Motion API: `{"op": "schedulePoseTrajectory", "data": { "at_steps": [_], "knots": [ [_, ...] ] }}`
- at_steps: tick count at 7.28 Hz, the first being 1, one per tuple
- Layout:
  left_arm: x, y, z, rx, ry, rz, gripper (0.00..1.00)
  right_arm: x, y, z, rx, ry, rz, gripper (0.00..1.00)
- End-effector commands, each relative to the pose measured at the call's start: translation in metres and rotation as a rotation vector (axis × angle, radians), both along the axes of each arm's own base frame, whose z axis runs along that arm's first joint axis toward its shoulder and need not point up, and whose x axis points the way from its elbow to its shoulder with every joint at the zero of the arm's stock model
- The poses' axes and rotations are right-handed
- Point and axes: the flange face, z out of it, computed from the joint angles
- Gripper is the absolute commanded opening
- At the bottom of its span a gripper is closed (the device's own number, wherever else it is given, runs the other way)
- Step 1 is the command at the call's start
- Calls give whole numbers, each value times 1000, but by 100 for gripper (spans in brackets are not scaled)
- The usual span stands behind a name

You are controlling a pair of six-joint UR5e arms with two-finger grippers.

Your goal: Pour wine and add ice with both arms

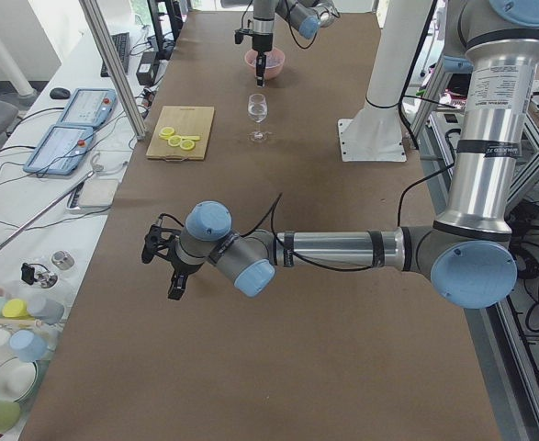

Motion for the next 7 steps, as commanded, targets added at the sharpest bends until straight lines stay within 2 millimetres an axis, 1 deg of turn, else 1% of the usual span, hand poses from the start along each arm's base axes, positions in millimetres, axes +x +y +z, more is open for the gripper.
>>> {"op": "schedulePoseTrajectory", "data": {
  "at_steps": [1, 3, 4, 5, 7],
  "knots": [
    [0, 0, -1, 4, -1, 0, 99, -4, 0, -13, 6, -11, 1, 0],
    [0, 1, 0, 9, 1, 1, 99, -12, -6, -17, -2, -5, 5, 0],
    [0, 1, 0, 11, 1, 1, 99, -16, -11, -16, -5, 1, 5, 12],
    [0, 1, -1, 13, 2, 1, 99, -21, -16, -12, -9, 14, 13, 99],
    [0, 1, -2, 10, 4, -3, 99, -18, -15, -10, -8, 14, 14, 100]
  ]
}}
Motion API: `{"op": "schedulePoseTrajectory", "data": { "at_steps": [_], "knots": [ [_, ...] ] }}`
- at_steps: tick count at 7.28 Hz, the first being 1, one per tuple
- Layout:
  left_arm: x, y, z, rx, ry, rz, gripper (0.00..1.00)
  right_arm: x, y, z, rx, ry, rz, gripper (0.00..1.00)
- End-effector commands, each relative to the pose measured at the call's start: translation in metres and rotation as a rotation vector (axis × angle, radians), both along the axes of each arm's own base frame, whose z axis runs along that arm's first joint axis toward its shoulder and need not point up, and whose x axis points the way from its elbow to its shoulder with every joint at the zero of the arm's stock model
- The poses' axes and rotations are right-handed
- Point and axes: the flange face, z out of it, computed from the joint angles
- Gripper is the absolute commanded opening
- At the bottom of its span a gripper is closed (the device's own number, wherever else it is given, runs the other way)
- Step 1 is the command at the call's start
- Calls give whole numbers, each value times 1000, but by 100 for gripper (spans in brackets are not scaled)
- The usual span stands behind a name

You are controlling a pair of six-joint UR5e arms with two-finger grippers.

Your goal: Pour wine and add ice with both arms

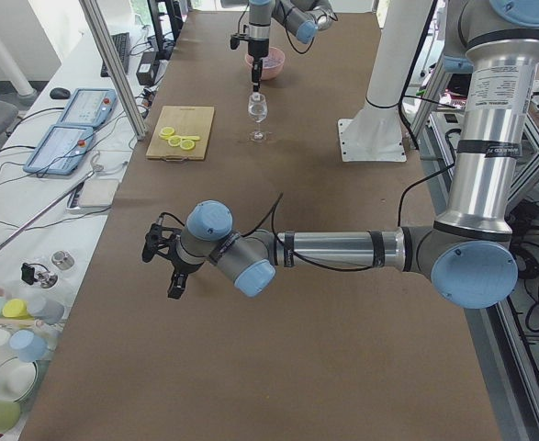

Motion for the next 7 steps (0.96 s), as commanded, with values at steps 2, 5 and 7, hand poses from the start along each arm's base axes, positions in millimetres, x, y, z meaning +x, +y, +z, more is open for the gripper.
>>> {"op": "schedulePoseTrajectory", "data": {
  "at_steps": [2, 5, 7],
  "knots": [
    [0, -1, -2, -7, 8, -9, 99, 30, -18, 12, -3, 4, 26, 100],
    [0, -1, -1, -18, 6, -11, 99, 152, -44, 122, 74, 68, -15, 100],
    [0, 2, 3, -26, 4, -12, 99, 251, -71, 220, 154, 166, -64, 100]
  ]
}}
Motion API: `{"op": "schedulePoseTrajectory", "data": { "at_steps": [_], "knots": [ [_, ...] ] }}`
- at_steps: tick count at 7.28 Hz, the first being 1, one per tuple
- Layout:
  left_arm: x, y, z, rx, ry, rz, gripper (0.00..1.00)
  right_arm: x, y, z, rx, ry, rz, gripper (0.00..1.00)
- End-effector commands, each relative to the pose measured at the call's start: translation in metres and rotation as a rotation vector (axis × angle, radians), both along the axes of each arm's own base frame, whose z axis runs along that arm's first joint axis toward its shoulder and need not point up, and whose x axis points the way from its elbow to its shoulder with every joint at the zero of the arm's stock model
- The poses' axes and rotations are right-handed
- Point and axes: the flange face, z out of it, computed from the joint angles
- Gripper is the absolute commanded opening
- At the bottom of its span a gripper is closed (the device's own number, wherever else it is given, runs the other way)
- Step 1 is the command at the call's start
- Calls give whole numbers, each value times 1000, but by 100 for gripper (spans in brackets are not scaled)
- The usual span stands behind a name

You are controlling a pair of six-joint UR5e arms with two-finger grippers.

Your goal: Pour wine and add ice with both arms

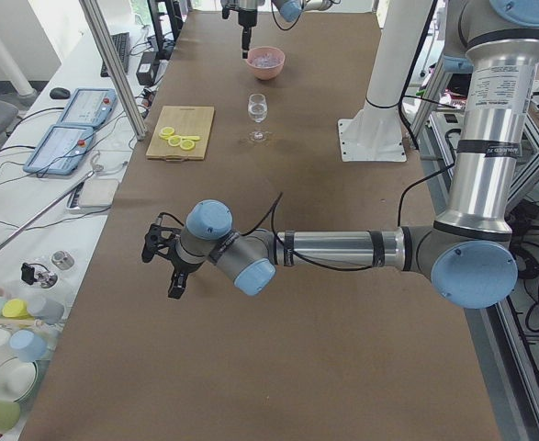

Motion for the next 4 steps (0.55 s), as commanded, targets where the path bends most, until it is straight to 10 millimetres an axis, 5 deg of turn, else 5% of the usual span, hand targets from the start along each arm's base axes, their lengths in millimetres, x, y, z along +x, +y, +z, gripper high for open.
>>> {"op": "schedulePoseTrajectory", "data": {
  "at_steps": [1, 3, 4],
  "knots": [
    [0, 2, 3, -9, 0, 1, 99, 124, -15, 114, 91, 114, -53, 100],
    [-1, 1, 1, -8, 7, 6, 99, 243, -16, 208, 139, 146, -103, 100],
    [-18, -9, -15, -58, 24, -2, 99, 297, -2, 246, 142, 165, -89, 100]
  ]
}}
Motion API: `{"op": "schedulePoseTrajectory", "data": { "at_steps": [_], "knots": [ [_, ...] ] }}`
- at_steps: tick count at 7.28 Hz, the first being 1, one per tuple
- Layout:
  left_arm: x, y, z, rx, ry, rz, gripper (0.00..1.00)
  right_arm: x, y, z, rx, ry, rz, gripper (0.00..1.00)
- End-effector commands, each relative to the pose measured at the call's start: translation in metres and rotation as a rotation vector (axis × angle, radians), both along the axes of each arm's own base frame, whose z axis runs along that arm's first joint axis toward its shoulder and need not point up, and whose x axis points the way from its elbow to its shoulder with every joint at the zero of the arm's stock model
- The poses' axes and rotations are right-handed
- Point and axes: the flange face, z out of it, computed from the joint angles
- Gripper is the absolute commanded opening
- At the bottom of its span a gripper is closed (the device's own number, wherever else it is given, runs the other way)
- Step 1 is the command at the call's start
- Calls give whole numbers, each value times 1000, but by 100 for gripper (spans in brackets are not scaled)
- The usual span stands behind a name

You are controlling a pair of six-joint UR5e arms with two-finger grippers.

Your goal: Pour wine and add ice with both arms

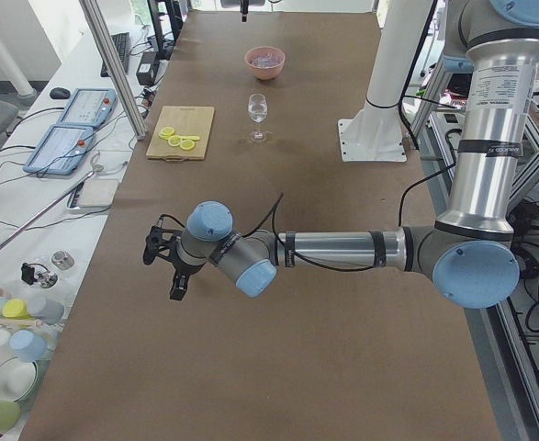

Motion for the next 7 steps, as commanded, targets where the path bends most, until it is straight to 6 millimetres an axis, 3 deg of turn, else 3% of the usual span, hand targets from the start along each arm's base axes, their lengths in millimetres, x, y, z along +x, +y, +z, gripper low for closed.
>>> {"op": "schedulePoseTrajectory", "data": {
  "at_steps": [1, 3, 4, 5, 7],
  "knots": [
    [-38, -19, -41, -81, 2, -5, 99, 99, 22, 93, 14, 32, -27, 100],
    [-67, -12, -53, -50, -114, 178, 99, 141, 22, 173, -6, 47, -95, 100],
    [-69, 4, -52, -15, -135, 225, 99, 152, 24, 176, -7, 45, -79, 100],
    [-68, 49, -17, -62, -126, 223, 99, 155, 25, 180, -16, 49, -73, 100],
    [-66, 59, -6, -49, -125, 223, 99, 155, 24, 183, -35, 52, -66, 100]
  ]
}}
